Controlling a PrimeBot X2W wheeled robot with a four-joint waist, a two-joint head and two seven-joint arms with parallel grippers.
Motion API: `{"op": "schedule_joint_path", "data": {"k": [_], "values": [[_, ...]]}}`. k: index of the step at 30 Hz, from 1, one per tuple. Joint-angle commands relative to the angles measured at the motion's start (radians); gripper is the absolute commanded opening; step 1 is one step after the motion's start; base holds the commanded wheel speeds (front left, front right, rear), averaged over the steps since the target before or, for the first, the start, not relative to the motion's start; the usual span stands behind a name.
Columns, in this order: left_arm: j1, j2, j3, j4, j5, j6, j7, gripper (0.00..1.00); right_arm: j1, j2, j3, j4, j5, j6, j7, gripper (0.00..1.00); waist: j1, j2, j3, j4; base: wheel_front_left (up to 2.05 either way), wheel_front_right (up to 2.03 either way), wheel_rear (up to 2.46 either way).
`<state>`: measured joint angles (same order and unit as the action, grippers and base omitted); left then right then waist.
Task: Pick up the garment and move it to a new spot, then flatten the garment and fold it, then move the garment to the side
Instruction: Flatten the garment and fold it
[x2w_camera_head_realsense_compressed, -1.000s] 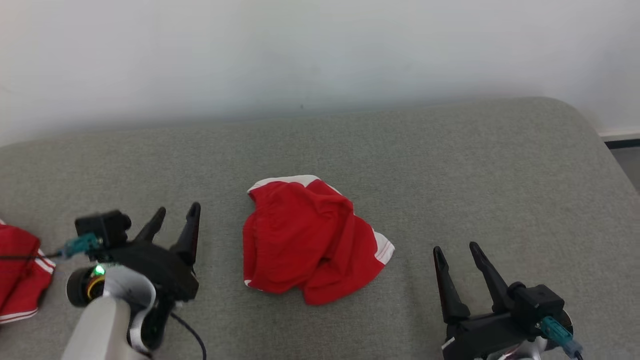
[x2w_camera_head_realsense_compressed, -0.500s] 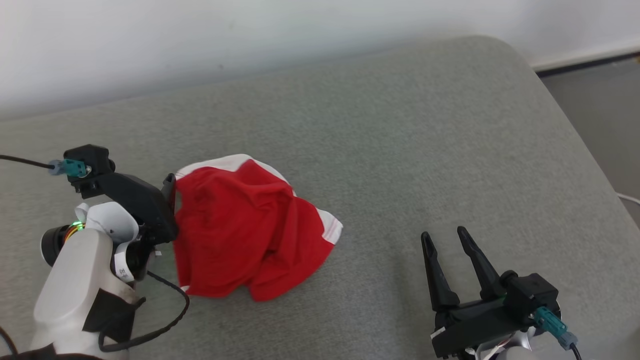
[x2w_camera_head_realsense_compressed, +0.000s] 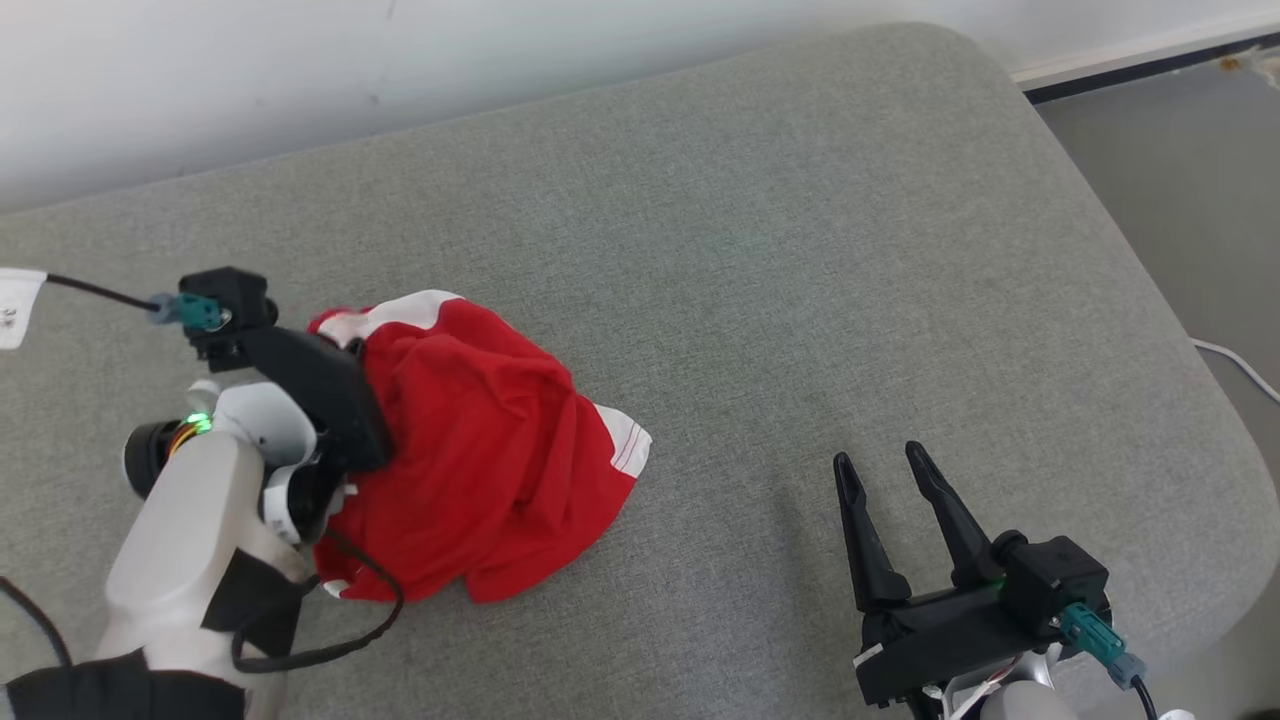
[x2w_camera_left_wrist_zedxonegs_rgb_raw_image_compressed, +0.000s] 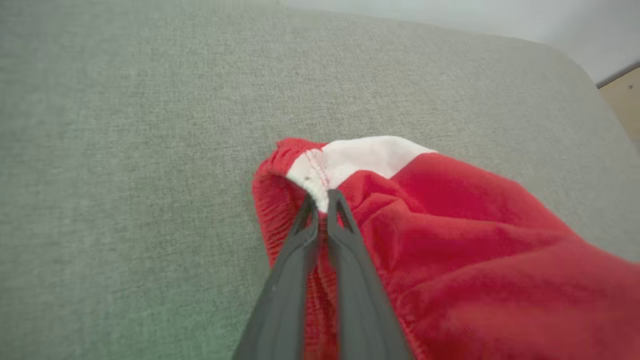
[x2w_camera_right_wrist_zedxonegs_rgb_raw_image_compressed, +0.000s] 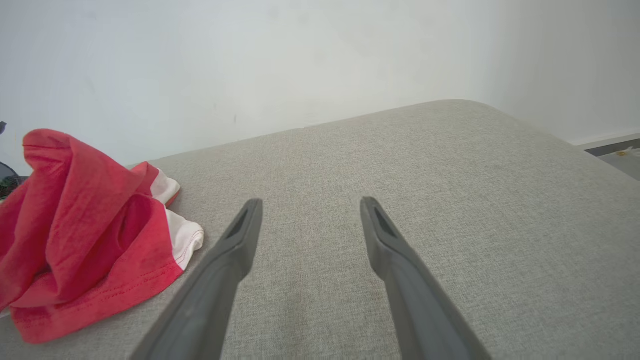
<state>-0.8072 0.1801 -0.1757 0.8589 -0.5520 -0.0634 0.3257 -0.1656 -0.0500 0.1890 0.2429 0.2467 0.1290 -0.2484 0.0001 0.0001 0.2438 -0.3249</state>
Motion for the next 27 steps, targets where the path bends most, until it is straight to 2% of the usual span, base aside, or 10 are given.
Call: {"op": "schedule_joint_path", "data": {"k": [1, 6, 11, 15, 21, 24, 27], "values": [[-0.020, -0.008, -0.009, -0.001, 0.008, -0.013, -0.024, 0.00, -0.009, -0.001, -0.002, 0.005, 0.008, 0.003, -0.008, 1.00, -0.0001, -0.0001, -0.004, 0.007, 0.00, 0.00, 0.00], [-0.083, -0.042, -0.057, -0.053, 0.044, -0.042, -0.156, 0.00, -0.007, 0.000, -0.021, 0.014, 0.001, 0.003, -0.009, 1.00, -0.0001, -0.0001, -0.021, 0.033, 0.00, 0.00, 0.00], [-0.151, -0.076, -0.141, -0.135, 0.069, -0.060, -0.227, 0.00, -0.006, -0.001, -0.021, 0.020, 0.007, 0.003, -0.010, 1.00, -0.0001, -0.0001, -0.045, 0.052, 0.00, 0.00, 0.00], [-0.200, -0.108, -0.190, -0.243, 0.038, -0.066, -0.270, 0.00, 0.006, -0.001, -0.024, 0.026, 0.010, 0.003, -0.013, 1.00, -0.0001, -0.0001, -0.068, 0.070, 0.00, 0.00, 0.00], [-0.197, -0.123, -0.231, -0.402, -0.027, -0.066, -0.281, 0.00, 0.026, -0.001, -0.034, 0.028, 0.013, 0.003, -0.015, 1.00, -0.0001, -0.0001, -0.088, 0.111, 0.00, 0.00, 0.00], [-0.135, -0.124, -0.248, -0.478, -0.048, -0.048, -0.249, 0.00, 0.030, -0.001, -0.043, 0.027, 0.008, 0.003, -0.016, 1.00, -0.0001, -0.0001, -0.098, 0.150, 0.00, 0.00, 0.00], [-0.033, -0.097, -0.260, -0.553, -0.064, -0.033, -0.211, 0.00, 0.042, 0.000, -0.050, 0.026, 0.000, 0.003, -0.016, 1.00, -0.0001, -0.0001, -0.106, 0.193, 0.00, 0.00, 0.00]]}}
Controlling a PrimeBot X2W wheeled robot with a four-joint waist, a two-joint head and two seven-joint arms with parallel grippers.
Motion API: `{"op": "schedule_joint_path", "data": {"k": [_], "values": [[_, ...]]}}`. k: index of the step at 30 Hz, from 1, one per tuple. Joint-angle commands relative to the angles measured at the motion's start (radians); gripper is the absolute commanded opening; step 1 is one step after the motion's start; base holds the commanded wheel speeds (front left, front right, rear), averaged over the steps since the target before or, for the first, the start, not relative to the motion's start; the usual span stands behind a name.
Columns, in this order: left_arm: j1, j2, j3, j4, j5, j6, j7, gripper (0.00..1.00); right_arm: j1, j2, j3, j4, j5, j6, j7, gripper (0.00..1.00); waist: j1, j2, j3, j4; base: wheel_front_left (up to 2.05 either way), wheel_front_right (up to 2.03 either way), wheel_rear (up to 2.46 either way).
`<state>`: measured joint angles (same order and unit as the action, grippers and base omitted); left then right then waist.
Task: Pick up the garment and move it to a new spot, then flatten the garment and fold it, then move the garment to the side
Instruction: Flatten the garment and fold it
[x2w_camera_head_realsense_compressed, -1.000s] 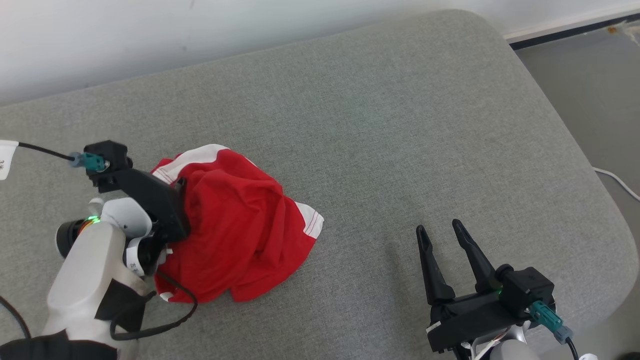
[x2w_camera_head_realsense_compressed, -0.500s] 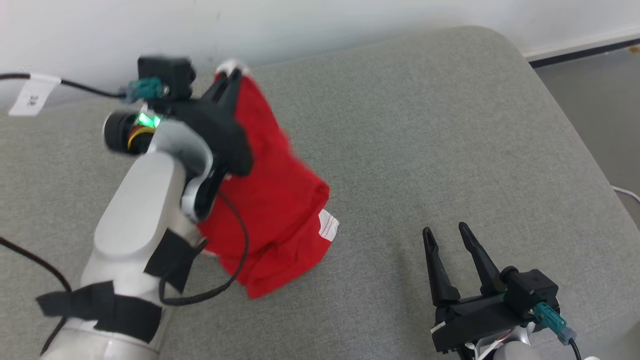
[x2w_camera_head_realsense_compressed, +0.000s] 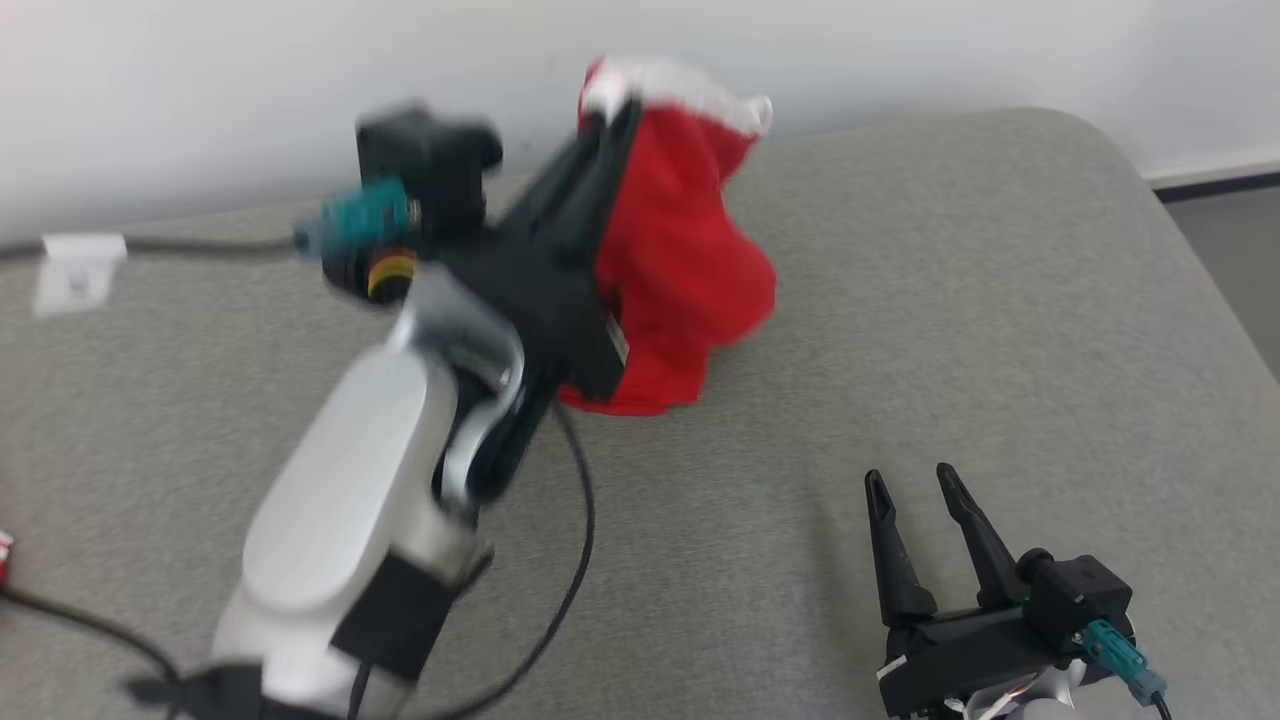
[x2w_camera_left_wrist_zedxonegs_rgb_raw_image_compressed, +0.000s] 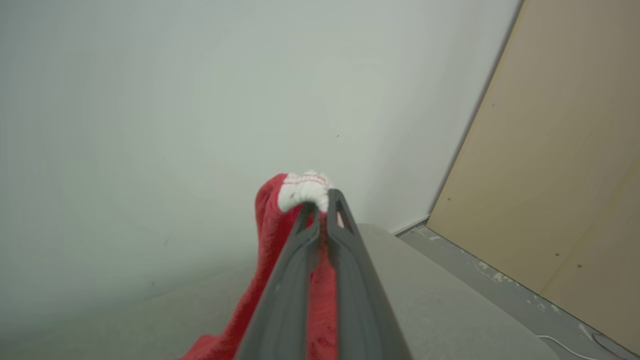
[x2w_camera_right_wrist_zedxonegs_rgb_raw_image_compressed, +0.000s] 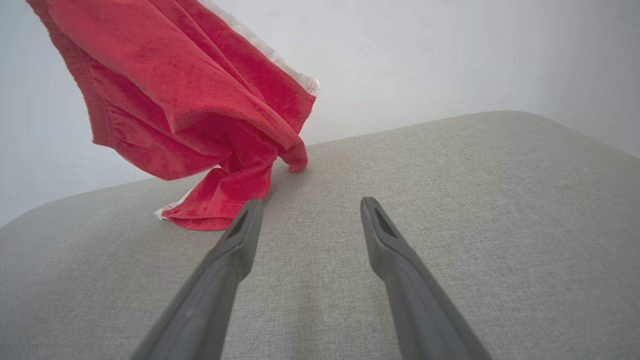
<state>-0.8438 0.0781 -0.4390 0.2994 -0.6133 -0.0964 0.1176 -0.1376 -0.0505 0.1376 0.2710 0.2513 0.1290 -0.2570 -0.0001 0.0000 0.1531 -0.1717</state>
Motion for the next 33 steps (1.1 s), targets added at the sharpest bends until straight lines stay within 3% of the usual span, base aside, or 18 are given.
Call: {"op": "schedule_joint_path", "data": {"k": [1, 8, 12, 13, 14, 15, 21, 26, 33], "values": [[0.048, 0.019, -0.006, -0.019, -0.002, 0.001, 0.007, 0.00, 0.017, 0.000, -0.002, -0.003, -0.007, 0.003, -0.006, 1.00, 0.0001, 0.0000, -0.017, 0.054, 0.00, 0.00, 0.00], [0.414, 0.124, -0.054, -0.134, -0.037, 0.024, 0.060, 0.00, 0.025, 0.000, -0.011, -0.018, -0.021, 0.003, 0.012, 1.00, 0.0001, 0.0000, -0.024, 0.141, 0.00, 0.00, 0.00], [0.549, 0.140, -0.069, -0.141, -0.043, 0.035, 0.039, 0.00, 0.028, 0.000, -0.019, -0.029, -0.037, 0.003, 0.026, 1.00, 0.0001, 0.0000, -0.022, 0.184, 0.00, 0.00, 0.00], [0.569, 0.137, -0.069, -0.137, -0.044, 0.043, 0.027, 0.04, 0.029, 0.000, -0.022, -0.033, -0.039, 0.003, 0.026, 1.00, 0.0001, 0.0000, -0.023, 0.193, 0.00, 0.00, 0.00], [0.586, 0.133, -0.066, -0.129, -0.046, 0.048, 0.015, 0.44, 0.029, 0.000, -0.023, -0.037, -0.043, 0.003, 0.031, 1.00, 0.0001, 0.0000, -0.024, 0.201, 0.00, 0.00, 0.00], [0.603, 0.126, -0.067, -0.119, -0.046, 0.055, 0.005, 1.00, 0.029, 0.000, -0.026, -0.040, -0.046, 0.003, 0.035, 1.00, 0.0001, 0.0000, -0.026, 0.209, 0.00, 0.00, 0.00], [0.674, 0.053, -0.022, -0.087, -0.185, 0.052, -0.008, 1.00, 0.034, 0.000, -0.040, -0.059, -0.066, 0.003, 0.057, 1.00, 0.0001, 0.0000, -0.051, 0.238, 0.00, 0.00, 0.00], [0.695, 0.039, 0.017, -0.098, -0.290, 0.026, 0.014, 1.00, 0.038, 0.000, -0.054, -0.087, -0.087, 0.003, 0.078, 1.00, 0.0001, 0.0000, -0.071, 0.250, 0.00, 0.00, 0.00], [0.634, 0.043, 0.018, -0.028, -0.296, 0.053, 0.068, 1.00, 0.034, 0.000, -0.043, -0.108, -0.100, 0.003, 0.097, 1.00, 0.0001, 0.0000, -0.085, 0.252, 0.00, 0.00, 0.00]]}}
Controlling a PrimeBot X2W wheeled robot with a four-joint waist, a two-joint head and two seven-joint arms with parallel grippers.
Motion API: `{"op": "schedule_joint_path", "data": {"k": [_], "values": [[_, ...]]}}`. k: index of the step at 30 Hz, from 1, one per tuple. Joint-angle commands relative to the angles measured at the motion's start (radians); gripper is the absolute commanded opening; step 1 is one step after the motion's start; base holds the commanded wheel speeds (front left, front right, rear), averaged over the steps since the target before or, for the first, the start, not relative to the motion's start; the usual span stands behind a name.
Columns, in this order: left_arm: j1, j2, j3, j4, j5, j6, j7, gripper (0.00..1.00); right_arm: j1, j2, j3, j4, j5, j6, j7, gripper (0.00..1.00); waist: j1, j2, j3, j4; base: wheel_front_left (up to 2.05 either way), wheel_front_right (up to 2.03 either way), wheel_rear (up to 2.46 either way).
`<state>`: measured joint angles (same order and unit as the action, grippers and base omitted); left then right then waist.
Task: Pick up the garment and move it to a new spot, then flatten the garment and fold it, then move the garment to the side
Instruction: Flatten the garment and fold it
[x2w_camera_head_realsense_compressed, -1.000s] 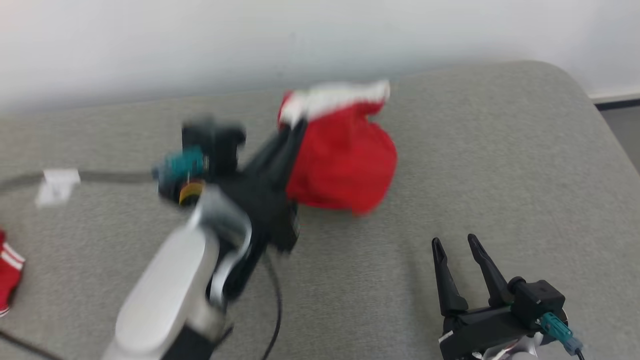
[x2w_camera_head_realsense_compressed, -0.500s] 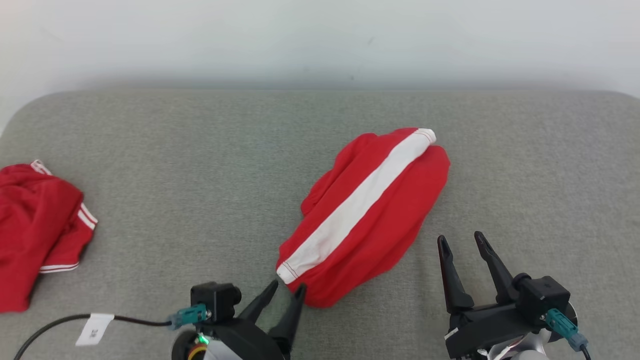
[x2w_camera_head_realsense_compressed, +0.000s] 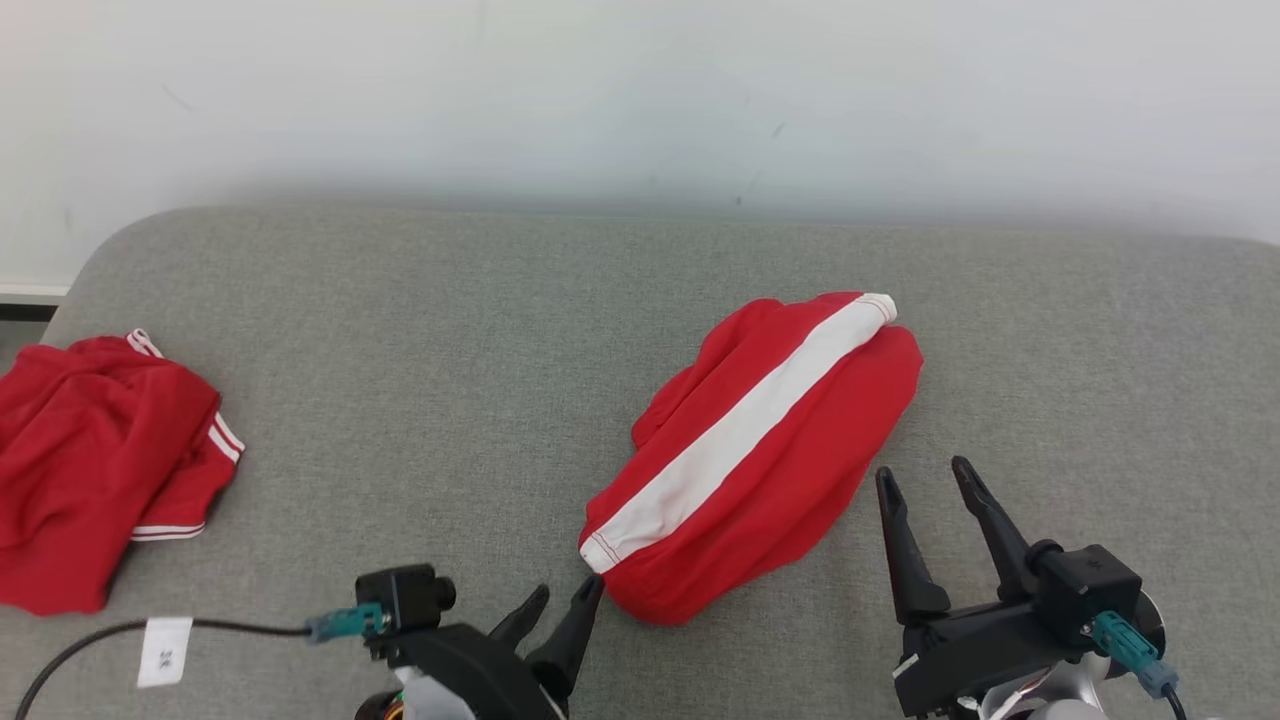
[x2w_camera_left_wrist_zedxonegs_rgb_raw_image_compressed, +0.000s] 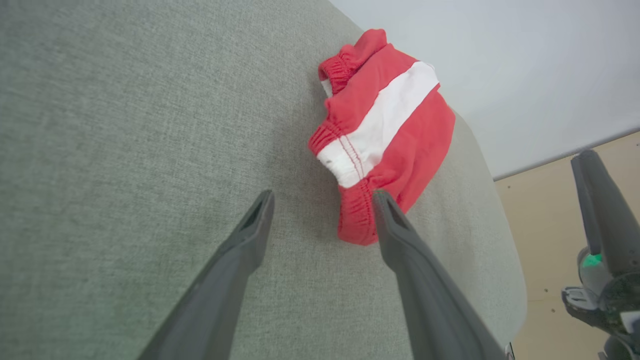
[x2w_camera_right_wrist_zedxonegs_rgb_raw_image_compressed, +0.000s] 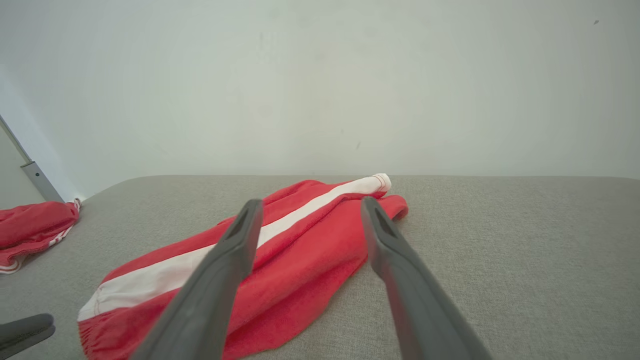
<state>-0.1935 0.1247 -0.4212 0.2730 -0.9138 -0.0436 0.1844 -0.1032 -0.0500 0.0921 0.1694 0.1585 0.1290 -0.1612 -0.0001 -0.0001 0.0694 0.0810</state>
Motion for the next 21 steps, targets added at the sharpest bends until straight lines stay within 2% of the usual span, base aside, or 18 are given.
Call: {"op": "schedule_joint_path", "data": {"k": [1, 9, 10, 12, 15, 16, 17, 18, 21], "values": [[-0.029, -0.010, -0.002, 0.013, -0.002, 0.001, 0.008, 1.00, -0.003, -0.001, 0.005, -0.009, -0.008, 0.003, 0.003, 1.00, 0.0001, 0.0001, -0.001, -0.004, 0.00, 0.00, 0.00], [-0.113, -0.027, -0.020, 0.114, 0.003, 0.005, 0.031, 1.00, -0.022, -0.004, 0.031, -0.013, -0.012, 0.003, 0.011, 1.00, 0.0001, 0.0001, 0.013, -0.040, 0.00, 0.00, 0.00], [-0.119, -0.027, -0.017, 0.119, 0.005, 0.005, 0.025, 0.96, -0.027, -0.005, 0.032, -0.013, -0.013, 0.003, 0.011, 1.00, 0.0001, 0.0001, 0.017, -0.044, 0.00, 0.00, 0.00], [-0.122, -0.030, -0.018, 0.127, 0.000, 0.001, 0.022, 0.49, -0.040, -0.009, 0.031, -0.015, -0.013, 0.003, 0.010, 1.00, 0.0001, 0.0001, 0.023, -0.048, 0.00, 0.00, 0.00], [-0.131, -0.033, -0.011, 0.136, -0.004, -0.002, 0.003, 0.34, -0.047, -0.014, 0.030, -0.017, -0.016, 0.003, 0.013, 1.00, 0.0001, 0.0001, 0.031, -0.047, 0.00, 0.00, 0.00], [-0.135, -0.033, -0.010, 0.140, -0.003, -0.003, -0.001, 0.23, -0.053, -0.017, 0.033, -0.015, -0.016, 0.003, 0.016, 1.00, 0.0001, 0.0001, 0.033, -0.046, 0.00, 0.00, 0.00], [-0.138, -0.034, -0.011, 0.144, 0.000, -0.005, -0.007, 0.04, -0.062, -0.021, 0.037, -0.014, -0.013, 0.003, 0.018, 1.00, 0.0001, 0.0001, 0.035, -0.044, 0.00, 0.00, 0.00], [-0.141, -0.035, -0.009, 0.146, 0.003, -0.005, -0.014, 0.00, -0.072, -0.025, 0.043, -0.012, -0.010, 0.003, 0.022, 1.00, 0.0001, 0.0001, 0.038, -0.042, 0.00, 0.00, 0.00], [-0.145, -0.038, -0.012, 0.151, 0.003, -0.008, -0.025, 0.00, -0.119, -0.056, 0.073, 0.001, -0.003, 0.003, 0.059, 1.00, 0.0001, 0.0001, 0.046, -0.034, 0.00, 0.00, 0.00]]}}
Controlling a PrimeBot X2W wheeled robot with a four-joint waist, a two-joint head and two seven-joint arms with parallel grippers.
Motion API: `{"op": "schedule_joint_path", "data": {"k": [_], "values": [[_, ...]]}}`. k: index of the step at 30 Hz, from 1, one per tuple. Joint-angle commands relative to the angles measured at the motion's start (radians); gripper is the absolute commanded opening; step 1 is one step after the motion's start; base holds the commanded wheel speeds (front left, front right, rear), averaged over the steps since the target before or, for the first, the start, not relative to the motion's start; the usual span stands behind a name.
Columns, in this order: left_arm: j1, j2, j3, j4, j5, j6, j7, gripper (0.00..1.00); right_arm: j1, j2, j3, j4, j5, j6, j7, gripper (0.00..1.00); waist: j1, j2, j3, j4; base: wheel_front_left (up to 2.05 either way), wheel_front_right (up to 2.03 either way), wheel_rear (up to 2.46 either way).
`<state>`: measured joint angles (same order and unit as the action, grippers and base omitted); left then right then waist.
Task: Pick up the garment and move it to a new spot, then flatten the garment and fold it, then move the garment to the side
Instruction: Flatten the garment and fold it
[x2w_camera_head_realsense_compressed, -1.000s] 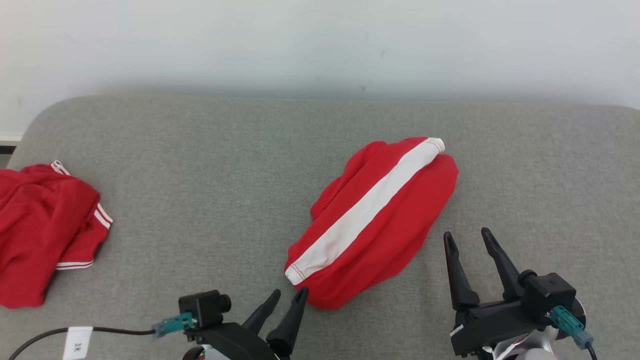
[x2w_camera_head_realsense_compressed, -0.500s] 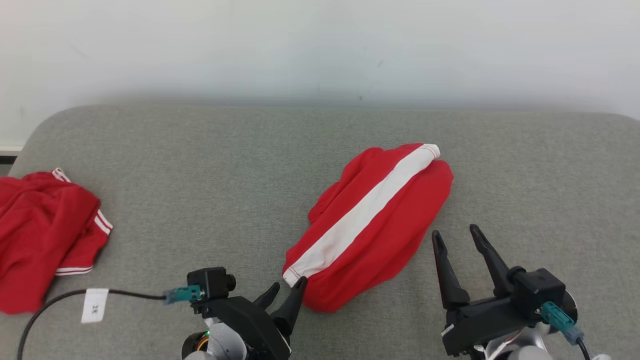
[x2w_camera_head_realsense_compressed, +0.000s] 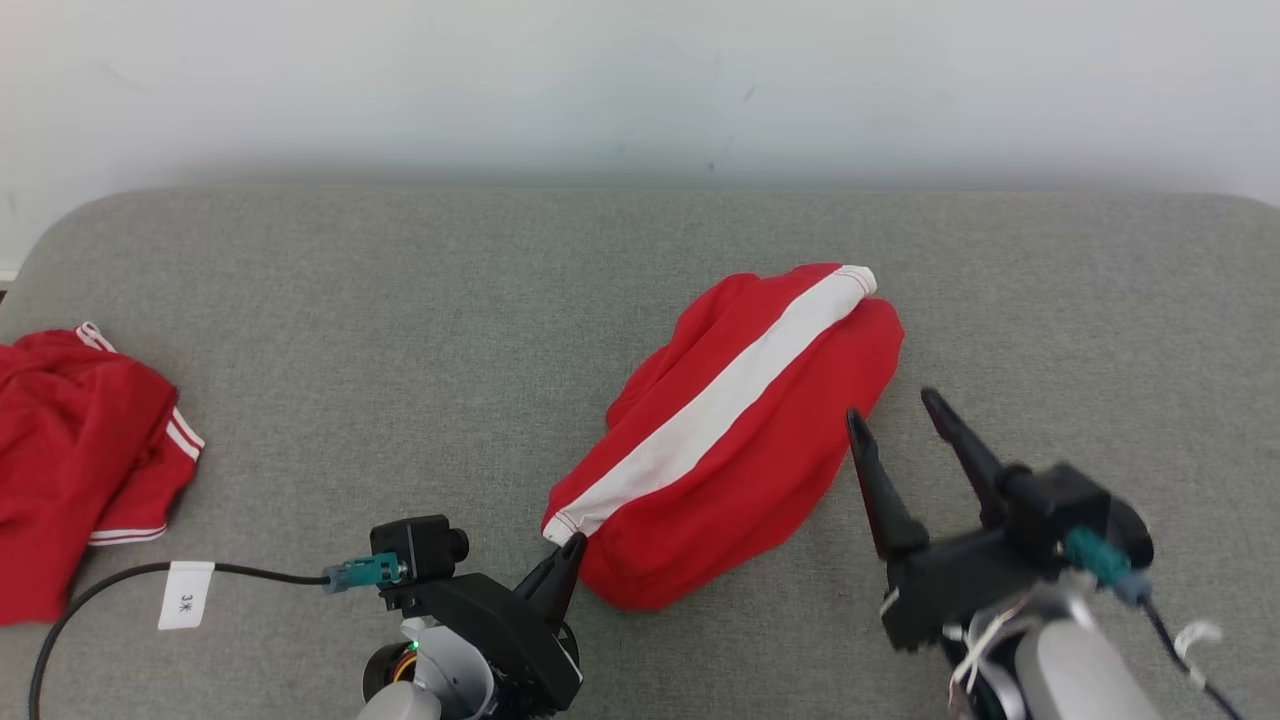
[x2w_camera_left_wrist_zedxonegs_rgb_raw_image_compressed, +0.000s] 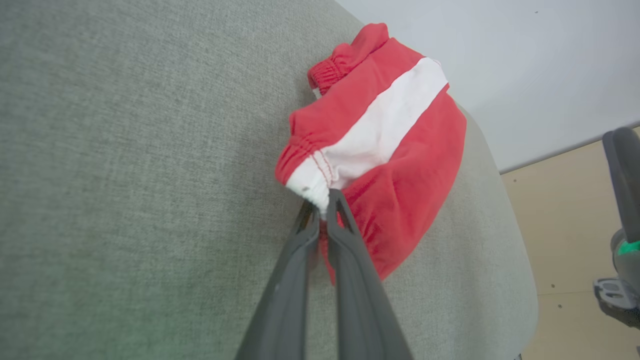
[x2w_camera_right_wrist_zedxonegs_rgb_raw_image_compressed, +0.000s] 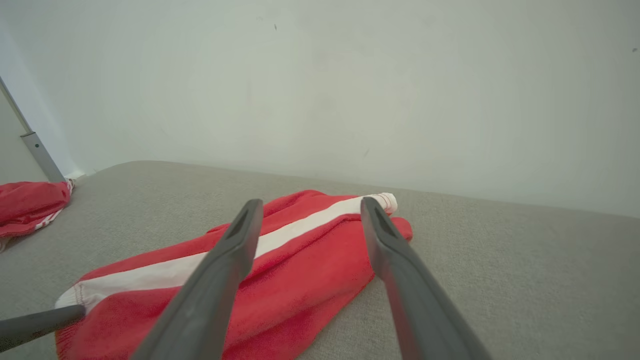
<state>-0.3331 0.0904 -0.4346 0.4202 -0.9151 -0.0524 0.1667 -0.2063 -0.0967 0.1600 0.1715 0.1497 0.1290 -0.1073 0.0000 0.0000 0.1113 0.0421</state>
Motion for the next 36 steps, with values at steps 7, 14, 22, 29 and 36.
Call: {"op": "schedule_joint_path", "data": {"k": [7, 14, 22, 29, 36], "values": [[-0.026, -0.010, 0.000, 0.000, -0.005, -0.009, -0.027, 1.00, -0.232, -0.126, 0.079, 0.075, 0.071, 0.003, 0.129, 1.00, 0.0000, 0.0000, 0.035, 0.031, 0.00, 0.00, 0.00], [-0.054, -0.019, -0.009, -0.003, -0.017, -0.025, -0.044, 0.92, -0.429, -0.234, 0.101, 0.271, 0.180, 0.003, 0.204, 1.00, 0.0000, 0.0000, 0.070, 0.077, 0.00, 0.00, 0.00], [-0.071, -0.030, -0.056, -0.008, -0.045, -0.047, -0.020, 0.00, -0.606, -0.315, 0.176, 0.484, 0.235, 0.003, 0.209, 1.00, 0.0000, 0.0000, 0.122, 0.120, 0.00, 0.00, 0.00], [-0.082, -0.034, -0.079, -0.015, -0.049, -0.057, -0.029, 0.00, -0.696, -0.336, 0.218, 0.632, 0.248, 0.003, 0.291, 1.00, 0.0000, 0.0000, 0.151, 0.139, 0.00, 0.00, 0.00], [-0.071, -0.028, -0.085, -0.023, -0.050, -0.060, -0.044, 0.00, -0.735, -0.351, 0.248, 0.700, 0.321, 0.003, 0.375, 1.00, 0.0000, 0.0000, 0.167, 0.162, 0.00, 0.00, 0.00]]}}
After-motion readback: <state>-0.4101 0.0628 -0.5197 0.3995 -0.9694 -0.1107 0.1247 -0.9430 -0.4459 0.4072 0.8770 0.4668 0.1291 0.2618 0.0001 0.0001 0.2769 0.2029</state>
